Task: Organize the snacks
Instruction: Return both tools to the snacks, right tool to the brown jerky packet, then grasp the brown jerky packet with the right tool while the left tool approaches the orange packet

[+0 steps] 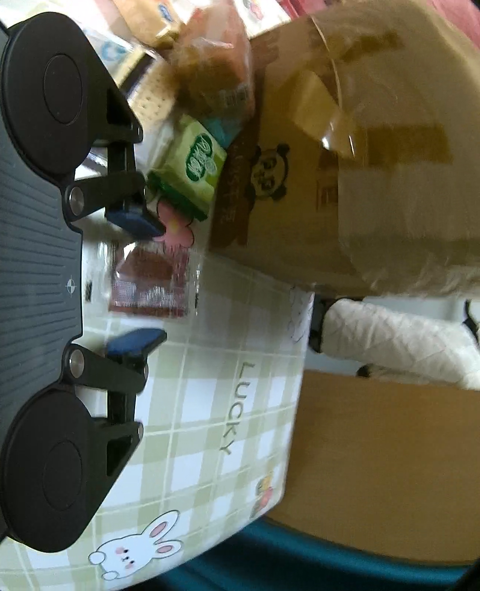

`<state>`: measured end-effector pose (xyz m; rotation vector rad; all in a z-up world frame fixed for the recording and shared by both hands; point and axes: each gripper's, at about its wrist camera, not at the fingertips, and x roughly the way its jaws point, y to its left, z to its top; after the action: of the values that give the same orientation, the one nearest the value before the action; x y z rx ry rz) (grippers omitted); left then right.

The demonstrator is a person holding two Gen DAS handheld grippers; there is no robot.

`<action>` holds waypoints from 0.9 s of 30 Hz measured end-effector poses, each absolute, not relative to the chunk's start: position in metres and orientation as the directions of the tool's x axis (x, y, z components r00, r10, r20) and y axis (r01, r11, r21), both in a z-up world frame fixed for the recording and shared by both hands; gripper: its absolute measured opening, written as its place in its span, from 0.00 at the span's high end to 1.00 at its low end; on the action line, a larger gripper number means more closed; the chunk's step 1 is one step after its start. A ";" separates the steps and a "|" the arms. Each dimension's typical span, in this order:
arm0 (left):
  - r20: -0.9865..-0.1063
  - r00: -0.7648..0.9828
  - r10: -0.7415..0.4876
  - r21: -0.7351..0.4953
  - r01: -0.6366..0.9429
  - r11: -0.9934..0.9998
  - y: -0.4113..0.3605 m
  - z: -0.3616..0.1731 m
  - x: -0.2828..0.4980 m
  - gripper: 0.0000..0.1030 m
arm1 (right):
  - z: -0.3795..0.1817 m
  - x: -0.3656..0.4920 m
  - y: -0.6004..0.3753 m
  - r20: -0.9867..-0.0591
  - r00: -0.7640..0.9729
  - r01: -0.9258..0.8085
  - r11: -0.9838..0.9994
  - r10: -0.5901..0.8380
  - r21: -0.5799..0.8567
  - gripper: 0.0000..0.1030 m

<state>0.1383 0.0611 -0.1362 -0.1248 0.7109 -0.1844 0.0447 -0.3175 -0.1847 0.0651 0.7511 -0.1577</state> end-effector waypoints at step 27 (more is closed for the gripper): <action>-0.714 0.625 -0.314 -0.133 0.319 0.938 0.034 -0.182 0.198 0.57 | -0.186 0.033 -0.315 -0.634 0.764 0.162 0.987 -0.119 0.011 0.63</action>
<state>0.1975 0.0341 -0.1821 0.0067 0.8182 -0.3629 0.0325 -0.3148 -0.1862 0.0664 0.6838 -0.1529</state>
